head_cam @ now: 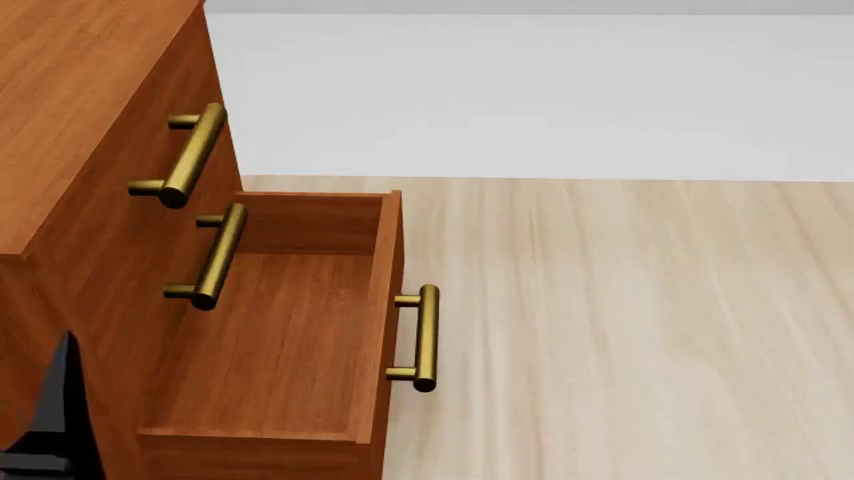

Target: Put the wine bottle in the bottom drawer of the cabinet.

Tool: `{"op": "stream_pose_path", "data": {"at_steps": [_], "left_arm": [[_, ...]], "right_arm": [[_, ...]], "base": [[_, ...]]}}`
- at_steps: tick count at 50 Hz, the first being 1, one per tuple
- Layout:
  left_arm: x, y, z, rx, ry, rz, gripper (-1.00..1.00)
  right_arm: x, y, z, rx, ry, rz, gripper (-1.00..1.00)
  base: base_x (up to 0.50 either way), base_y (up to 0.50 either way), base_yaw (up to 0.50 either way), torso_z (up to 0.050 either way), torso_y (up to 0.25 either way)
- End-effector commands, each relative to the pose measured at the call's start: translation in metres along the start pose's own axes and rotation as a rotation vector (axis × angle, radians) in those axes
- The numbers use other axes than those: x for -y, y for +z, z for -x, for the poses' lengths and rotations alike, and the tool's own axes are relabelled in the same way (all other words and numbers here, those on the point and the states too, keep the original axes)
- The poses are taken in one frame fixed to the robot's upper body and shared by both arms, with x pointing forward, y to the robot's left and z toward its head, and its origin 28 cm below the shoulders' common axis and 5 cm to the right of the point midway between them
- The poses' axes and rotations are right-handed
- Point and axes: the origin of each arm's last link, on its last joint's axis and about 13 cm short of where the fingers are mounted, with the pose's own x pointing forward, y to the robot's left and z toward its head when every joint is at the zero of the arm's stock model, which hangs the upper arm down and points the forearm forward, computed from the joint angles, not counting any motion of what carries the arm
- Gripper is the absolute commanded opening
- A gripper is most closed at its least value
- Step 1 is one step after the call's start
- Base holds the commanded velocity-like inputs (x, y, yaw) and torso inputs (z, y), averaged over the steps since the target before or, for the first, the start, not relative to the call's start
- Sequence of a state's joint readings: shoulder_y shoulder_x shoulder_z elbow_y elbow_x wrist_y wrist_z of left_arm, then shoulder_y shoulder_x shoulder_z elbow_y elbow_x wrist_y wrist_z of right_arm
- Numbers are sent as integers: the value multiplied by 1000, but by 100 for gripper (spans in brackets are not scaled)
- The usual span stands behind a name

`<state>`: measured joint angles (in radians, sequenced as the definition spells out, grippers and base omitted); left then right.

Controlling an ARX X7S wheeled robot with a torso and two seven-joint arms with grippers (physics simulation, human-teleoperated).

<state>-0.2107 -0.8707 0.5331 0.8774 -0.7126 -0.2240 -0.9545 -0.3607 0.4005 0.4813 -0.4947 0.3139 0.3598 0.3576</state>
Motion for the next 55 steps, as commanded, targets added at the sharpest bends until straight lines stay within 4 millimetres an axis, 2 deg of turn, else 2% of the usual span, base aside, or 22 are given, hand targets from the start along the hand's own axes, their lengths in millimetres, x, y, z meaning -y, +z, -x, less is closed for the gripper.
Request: {"op": "stream_pose_path", "data": {"at_steps": [1, 21, 55], "left_arm": [[1, -2, -1, -6, -3, -1, 100], [1, -3, -1, -8, -1, -2, 100], [1, -2, -2, -9, 0, -7, 100]], "right_arm": [[3, 0, -4, -6, -11, -9, 100], [8, 3, -16, -11, -28, 5, 100], [5, -14, -39, -72, -38, -8, 100]], "base": [[0, 0, 0, 0, 0], [0, 0, 0, 0, 0], [0, 0, 0, 0, 0]]}}
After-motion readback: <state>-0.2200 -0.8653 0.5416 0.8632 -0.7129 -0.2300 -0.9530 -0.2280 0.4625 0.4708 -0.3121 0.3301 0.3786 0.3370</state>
